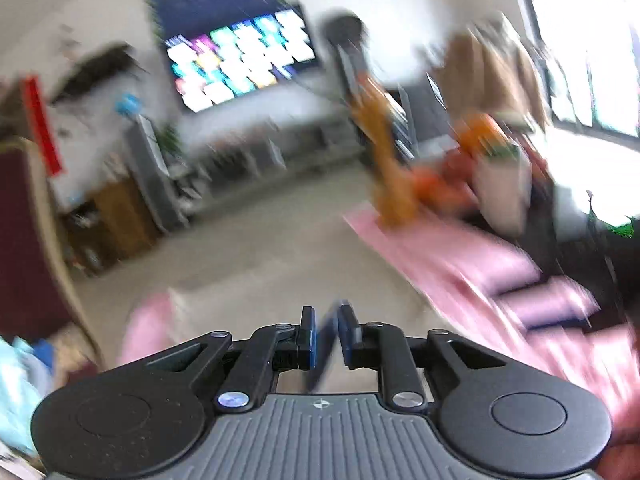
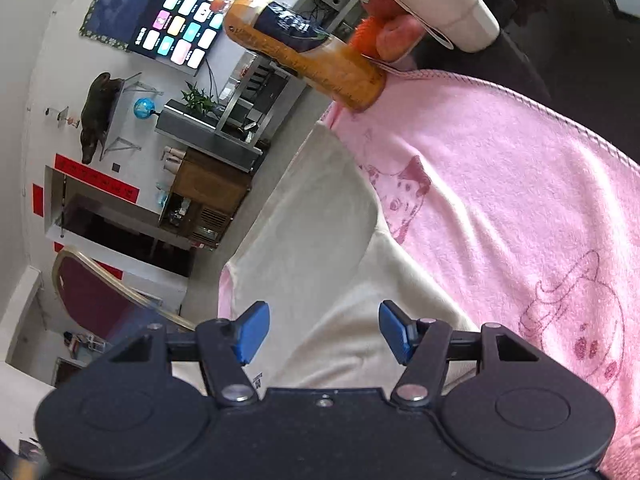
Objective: Fold clothes
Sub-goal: 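Reach the right tool to the folded sleeve's navy cuff, then close the right tool on the navy cuff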
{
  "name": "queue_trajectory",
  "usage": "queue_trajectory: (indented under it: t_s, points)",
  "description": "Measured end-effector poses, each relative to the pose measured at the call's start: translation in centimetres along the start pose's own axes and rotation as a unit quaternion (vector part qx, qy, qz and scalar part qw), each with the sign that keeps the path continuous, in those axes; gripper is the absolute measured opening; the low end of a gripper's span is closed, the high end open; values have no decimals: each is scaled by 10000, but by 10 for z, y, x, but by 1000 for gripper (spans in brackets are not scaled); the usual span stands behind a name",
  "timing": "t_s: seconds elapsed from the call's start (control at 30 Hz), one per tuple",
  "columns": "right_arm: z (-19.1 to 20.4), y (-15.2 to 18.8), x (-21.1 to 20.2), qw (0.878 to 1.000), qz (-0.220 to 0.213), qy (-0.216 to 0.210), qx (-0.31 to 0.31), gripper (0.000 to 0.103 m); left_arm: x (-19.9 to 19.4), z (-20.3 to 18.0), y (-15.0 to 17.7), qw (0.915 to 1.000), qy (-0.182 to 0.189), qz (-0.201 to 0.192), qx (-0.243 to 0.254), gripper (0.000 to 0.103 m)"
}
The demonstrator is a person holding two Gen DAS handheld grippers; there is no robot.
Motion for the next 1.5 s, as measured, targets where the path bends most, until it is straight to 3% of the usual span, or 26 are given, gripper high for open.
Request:
queue_trajectory:
  t_s: [0.1, 0.17, 0.27, 0.33, 0.43, 0.47, 0.5, 0.6, 0.63, 0.73, 0.87, 1.07, 1.17, 1.2, 1.27, 1.37, 1.5]
  points:
    - [-3, -2, 1, 10000, -22, 47, -20, 59, -3, -3, 26, 9991, 235, 347, -119, 25]
    - [-3, -1, 2, 9999, 5, 82, -99, 59, -14, 18, 37, 9989, 122, 432, -162, 35]
    - [2, 6, 6, 9994, 138, 100, -297, 59, -21, 83, 58, 9963, -305, 716, -374, 35]
    - [7, 14, 13, 9981, 271, 174, -525, 59, -19, 134, 83, 9891, -733, 1097, -662, 35]
    - [15, 30, 29, 9923, 555, 439, -1017, 56, -19, 207, 120, 9704, -1357, 1572, -1231, 35]
    - [18, 37, 37, 9886, 680, 560, -1222, 46, -20, 228, 133, 9618, -1554, 1671, -1511, 35]
    - [20, 45, 46, 9848, 824, 652, -1381, 38, -21, 249, 146, 9519, -1749, 1768, -1791, 35]
    - [24, 60, 71, 9778, 1053, 861, -1591, 33, -18, 277, 181, 9143, -1995, 2079, -2847, 31]
    - [25, 65, 79, 9755, 1119, 930, -1652, 33, -13, 279, 187, 9075, -1999, 2182, -2983, 30]
    - [29, 74, 98, 9676, 1153, 1100, -1957, 33, 1, 260, 198, 9130, -1918, 2615, -2475, 28]
    - [32, 81, 114, 9532, 1036, 1260, -2544, 33, 13, 245, 217, 9077, -1940, 3147, -1986, 35]
    - [32, 101, 116, 9249, 954, 1313, -3437, 36, 9, 234, 217, 9163, -2093, 3213, -1153, 35]
    - [37, 110, 112, 9110, 897, 1236, -3830, 28, 7, 234, 214, 9192, -2046, 3105, -1298, 30]
    - [39, 110, 112, 9071, 832, 1234, -3938, 14, 3, 236, 211, 9202, -2041, 3023, -1423, 30]
    - [44, 109, 109, 9039, 693, 1197, -4047, 5, -4, 238, 204, 9225, -2049, 2827, -1646, 31]
    - [59, 98, 94, 9178, 384, 899, -3849, 4, -8, 243, 196, 9251, -2143, 2589, -1765, 34]
    - [88, 88, 65, 9157, -184, 455, -3988, 4, -14, 250, 184, 9275, -2267, 2268, -1921, 34]
Point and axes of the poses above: each gripper's, at about its wrist camera, not at the fingertips, and x roughly the way its jaws point, z to its left, y to its underside, the point moved 10 cm from there along x, roughly the way its jaws point, and after that the axes turned 11 degrees about -z, right-handed, at the moved point
